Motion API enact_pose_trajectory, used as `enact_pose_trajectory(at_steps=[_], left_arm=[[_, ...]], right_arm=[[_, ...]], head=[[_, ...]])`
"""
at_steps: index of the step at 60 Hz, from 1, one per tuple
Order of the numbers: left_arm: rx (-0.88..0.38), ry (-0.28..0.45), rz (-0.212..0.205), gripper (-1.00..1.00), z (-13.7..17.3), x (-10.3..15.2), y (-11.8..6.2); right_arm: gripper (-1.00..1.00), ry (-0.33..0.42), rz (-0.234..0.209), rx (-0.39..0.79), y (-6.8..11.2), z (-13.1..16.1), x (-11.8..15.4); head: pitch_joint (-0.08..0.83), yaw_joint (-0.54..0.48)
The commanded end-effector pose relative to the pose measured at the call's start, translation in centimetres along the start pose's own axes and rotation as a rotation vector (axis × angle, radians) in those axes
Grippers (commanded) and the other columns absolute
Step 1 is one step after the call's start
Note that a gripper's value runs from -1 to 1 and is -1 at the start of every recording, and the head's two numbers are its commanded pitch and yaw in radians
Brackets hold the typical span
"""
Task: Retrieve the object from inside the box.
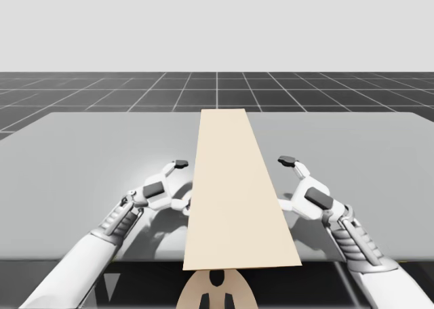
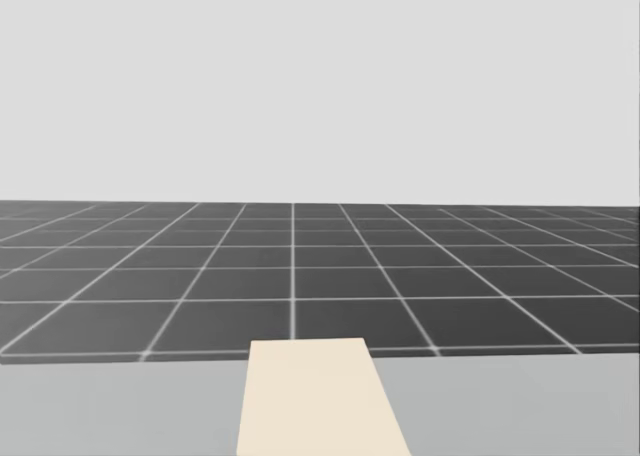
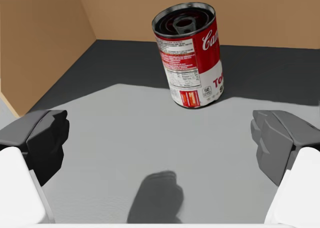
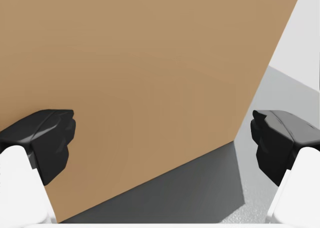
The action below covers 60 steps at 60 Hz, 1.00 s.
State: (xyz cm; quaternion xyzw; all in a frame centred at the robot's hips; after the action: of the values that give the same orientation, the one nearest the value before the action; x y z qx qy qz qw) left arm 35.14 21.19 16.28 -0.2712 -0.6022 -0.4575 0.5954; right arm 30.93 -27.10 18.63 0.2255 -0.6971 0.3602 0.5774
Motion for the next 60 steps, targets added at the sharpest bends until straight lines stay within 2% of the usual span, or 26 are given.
enact_pose_trajectory(at_steps=[1,11,13,15,18,25,33,35,40,43,50,51,52,53,54,55,56,60], left_arm=[[-0.077,-0.077,0.018,-1.0,-3.1,-0.2,1.0],[-0.16,-0.137,0.071,-1.0,-6.7,-1.7,2.0],[-0.19,-0.151,0.094,-1.0,-7.6,-2.1,2.1],[-0.19,-0.157,0.09,-1.0,-8.1,-2.3,2.2],[-0.205,-0.174,0.112,-1.0,-9.2,-2.8,2.3],[-0.218,-0.186,0.119,-1.0,-10.9,-3.6,2.2],[-0.341,-0.172,0.18,-1.0,-12.8,-4.4,1.4],[-0.364,-0.164,0.184,-1.0,-13.3,-4.6,1.1],[-0.425,-0.131,0.164,-1.0,-14.2,-4.9,0.4],[-0.457,-0.112,0.169,-1.0,-14.7,-4.9,0.0],[-0.482,-0.118,0.156,-1.0,-15.0,-4.9,-0.3],[-0.476,-0.121,0.151,-0.82,-15.0,-4.9,-0.3],[-0.473,-0.122,0.15,-0.76,-15.0,-4.9,-0.3],[-0.465,-0.129,0.153,-0.38,-14.9,-4.8,-0.2],[-0.464,-0.132,0.155,-0.09,-14.9,-4.9,-0.2],[-0.463,-0.135,0.154,0.8,-14.8,-4.9,-0.2],[-0.457,-0.141,0.151,0.92,-14.7,-4.8,-0.1],[-0.453,-0.149,0.153,0.99,-14.2,-4.7,0.0]], right_arm=[[-1.0,-0.028,0.016,0.035,0.5,-0.2,0.0],[-1.0,-0.03,0.036,0.032,0.8,-0.2,-0.1],[-1.0,-0.035,0.045,0.032,0.8,-0.2,-0.1],[-1.0,-0.036,0.047,0.032,0.9,-0.2,-0.1],[-1.0,-0.036,0.051,0.03,0.9,-0.1,-0.1],[-1.0,-0.039,0.06,0.022,0.9,-0.1,-0.1],[-1.0,-0.04,0.063,0.022,1.0,-0.1,-0.1],[-1.0,-0.039,0.066,0.019,0.9,-0.1,-0.1],[-1.0,-0.038,0.068,0.014,0.9,0.0,-0.1],[-1.0,-0.039,0.067,0.012,0.9,0.0,-0.1],[-1.0,-0.04,0.072,0.004,0.9,0.1,-0.1],[-1.0,-0.039,0.075,0.001,0.9,0.1,-0.1],[-1.0,-0.039,0.075,0.0,0.9,0.1,-0.1],[-1.0,-0.038,0.075,0.0,0.9,0.1,-0.1],[-1.0,-0.037,0.075,0.001,0.9,0.1,-0.1],[-1.0,-0.037,0.075,0.001,0.9,0.1,-0.1],[-1.0,-0.037,0.077,0.002,0.9,0.0,-0.1],[-1.0,-0.036,0.081,0.002,1.0,0.1,-0.1]], head=[[0.002,-0.06],[0.001,-0.07],[0.002,-0.07],[0.003,-0.07],[0.005,-0.07],[0.008,-0.08],[0.01,-0.08],[0.01,-0.09],[0.013,-0.09],[0.015,-0.09],[0.019,-0.1],[0.019,-0.1],[0.019,-0.1],[0.019,-0.1],[0.019,-0.1],[0.019,-0.09],[0.017,-0.09],[0.015,-0.09]])
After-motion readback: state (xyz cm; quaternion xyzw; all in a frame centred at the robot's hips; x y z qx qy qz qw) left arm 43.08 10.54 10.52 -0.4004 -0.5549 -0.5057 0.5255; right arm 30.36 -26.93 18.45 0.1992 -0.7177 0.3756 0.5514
